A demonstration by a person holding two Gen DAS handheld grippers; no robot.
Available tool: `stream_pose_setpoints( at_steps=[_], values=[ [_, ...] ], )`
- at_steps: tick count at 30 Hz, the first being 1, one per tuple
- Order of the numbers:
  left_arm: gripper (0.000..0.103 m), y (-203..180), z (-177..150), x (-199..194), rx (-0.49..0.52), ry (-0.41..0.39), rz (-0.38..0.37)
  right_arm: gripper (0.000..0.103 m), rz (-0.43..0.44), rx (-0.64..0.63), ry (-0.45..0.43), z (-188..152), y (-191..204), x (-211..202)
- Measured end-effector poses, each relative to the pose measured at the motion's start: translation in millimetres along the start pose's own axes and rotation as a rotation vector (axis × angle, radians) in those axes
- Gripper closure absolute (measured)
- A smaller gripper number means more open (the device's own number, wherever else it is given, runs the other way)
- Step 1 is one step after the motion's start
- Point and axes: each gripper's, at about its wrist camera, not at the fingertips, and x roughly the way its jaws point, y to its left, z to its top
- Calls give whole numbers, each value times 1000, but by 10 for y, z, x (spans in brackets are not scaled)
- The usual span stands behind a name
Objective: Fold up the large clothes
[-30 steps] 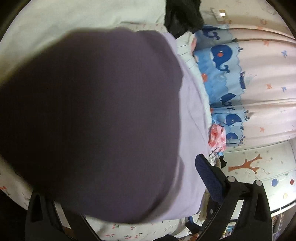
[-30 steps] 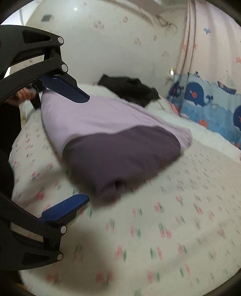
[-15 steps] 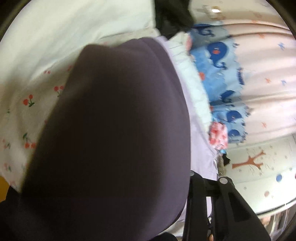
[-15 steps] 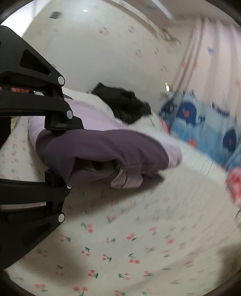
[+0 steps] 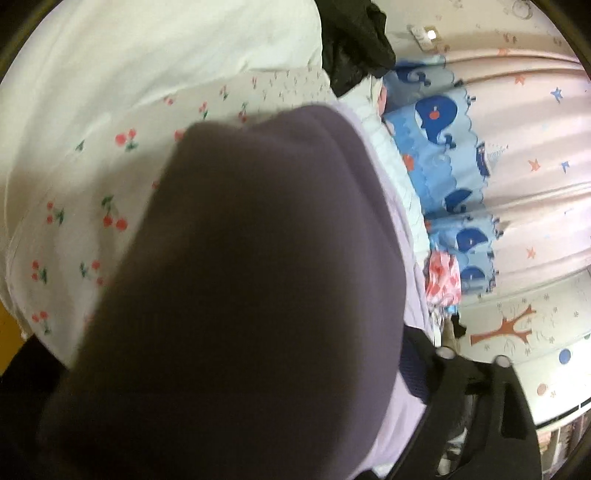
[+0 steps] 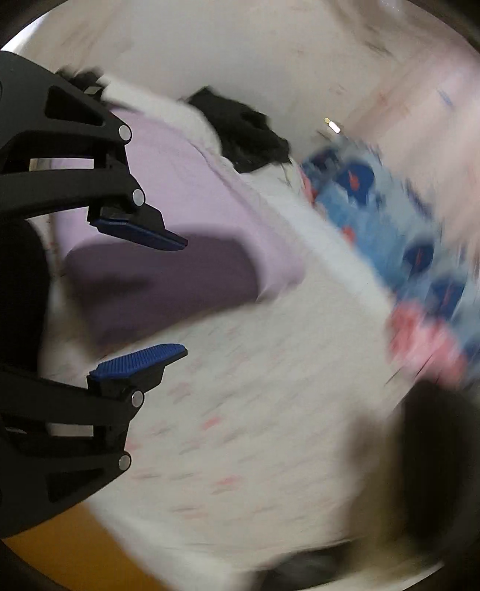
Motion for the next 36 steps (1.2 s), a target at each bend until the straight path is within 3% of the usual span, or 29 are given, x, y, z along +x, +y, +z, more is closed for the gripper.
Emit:
stream_pose_setpoints(
  at_steps=[2, 5, 8, 11, 14, 15, 17, 19, 21, 23, 26, 28, 30, 32, 36],
  values=[
    [11, -34, 32, 13, 4, -33, -11, 45, 12, -170, 42, 150, 570, 258],
    [13, 19, 64, -34, 26, -61, -42, 42, 5, -427, 140, 269, 1452, 1020],
    [25, 66, 141, -16, 40, -65, -33, 42, -65, -565, 217, 357, 2055, 2010],
    [32, 52, 165, -31, 44, -64, -46, 42, -197, -611, 256, 366, 2294, 2773],
    [37, -6, 184, -12, 73, -64, -76, 36, -276, -621, 383, 47, 2148, 3389],
    [38, -35, 166, 33, 90, -68, -74, 36, -296, -644, 380, 3, 2183, 3456],
    [38, -73, 125, -10, 127, -87, -45, 36, -321, -682, 397, 8, 2256, 3442],
    [38, 5, 87, -50, 105, -80, -46, 36, -293, -688, 415, 128, 2272, 3352],
    [38, 64, 64, -91, 86, -71, -52, 36, -271, -705, 330, 192, 2316, 3070],
    [38, 60, 35, -122, 94, -76, -48, 36, -282, -716, 298, 267, 2399, 3053],
    [38, 86, -45, -180, 99, -83, -44, 31, -343, -746, 397, 119, 2401, 3521],
    [38, 57, -57, -174, 113, -88, -47, 20, -382, -779, 392, -9, 2400, 3661],
    [38, -16, -22, -99, 136, -104, -29, 20, -382, -751, 412, 80, 2402, 3658],
    [38, 66, -41, -102, 113, -94, -30, 21, -335, -742, 415, 139, 2422, 3469],
    [38, 87, -11, -102, 99, -80, -46, 21, -207, -814, 280, -73, 2507, 2396]
  ],
)
